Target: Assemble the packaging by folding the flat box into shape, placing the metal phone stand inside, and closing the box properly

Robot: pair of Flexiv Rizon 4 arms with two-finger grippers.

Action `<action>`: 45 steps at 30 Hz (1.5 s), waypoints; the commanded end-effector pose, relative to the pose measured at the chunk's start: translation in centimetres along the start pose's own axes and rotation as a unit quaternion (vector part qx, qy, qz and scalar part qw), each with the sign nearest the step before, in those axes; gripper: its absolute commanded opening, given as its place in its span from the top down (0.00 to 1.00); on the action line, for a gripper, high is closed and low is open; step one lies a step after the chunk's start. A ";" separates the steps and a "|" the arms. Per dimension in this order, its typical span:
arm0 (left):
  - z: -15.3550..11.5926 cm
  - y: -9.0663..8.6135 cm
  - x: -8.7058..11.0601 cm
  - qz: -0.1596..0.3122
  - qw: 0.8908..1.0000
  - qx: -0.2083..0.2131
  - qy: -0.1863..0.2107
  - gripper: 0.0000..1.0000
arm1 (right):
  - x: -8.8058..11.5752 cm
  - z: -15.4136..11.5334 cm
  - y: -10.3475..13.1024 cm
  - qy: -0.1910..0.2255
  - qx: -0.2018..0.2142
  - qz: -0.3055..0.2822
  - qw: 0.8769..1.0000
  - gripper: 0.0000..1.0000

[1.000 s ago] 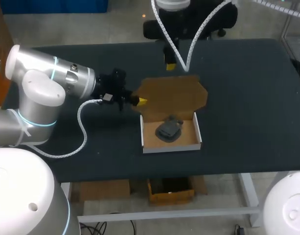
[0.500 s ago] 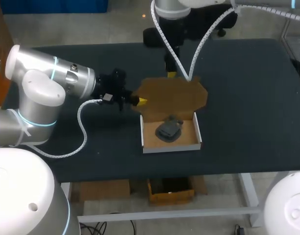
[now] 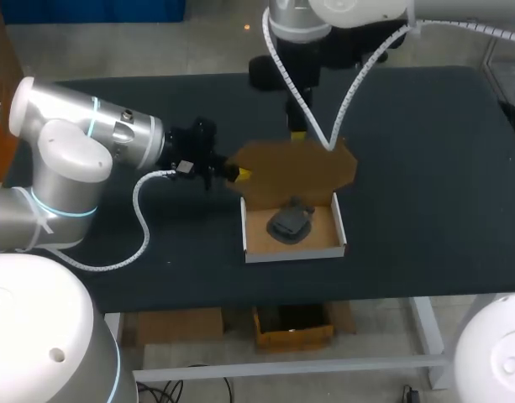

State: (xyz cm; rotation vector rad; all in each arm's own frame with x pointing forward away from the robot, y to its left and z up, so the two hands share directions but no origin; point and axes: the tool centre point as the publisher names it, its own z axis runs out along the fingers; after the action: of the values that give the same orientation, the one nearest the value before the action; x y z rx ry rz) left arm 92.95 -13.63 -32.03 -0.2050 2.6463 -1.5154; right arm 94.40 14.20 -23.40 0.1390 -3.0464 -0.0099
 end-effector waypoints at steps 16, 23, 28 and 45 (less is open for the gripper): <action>0.3 0.1 0.0 0.000 1.000 0.001 -0.001 1.00 | 1.1 0.7 0.4 -0.001 0.010 0.003 1.000 0.53; 0.3 0.1 0.0 0.000 1.000 0.001 -0.001 1.00 | 0.9 1.0 0.4 0.003 0.011 0.005 1.000 0.52; 0.3 0.1 0.0 0.000 1.000 0.001 -0.001 1.00 | 0.7 1.4 0.5 0.010 0.011 0.005 1.000 0.52; 0.3 0.1 0.0 0.000 1.000 0.001 -0.001 1.00 | 0.3 2.1 0.6 0.026 0.009 0.001 1.000 0.51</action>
State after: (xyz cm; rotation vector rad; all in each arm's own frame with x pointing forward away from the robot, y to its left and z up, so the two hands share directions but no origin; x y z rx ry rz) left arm 92.97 -13.62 -32.06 -0.2060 2.6458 -1.5151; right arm 93.58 14.62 -25.30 0.1312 -3.0055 0.0153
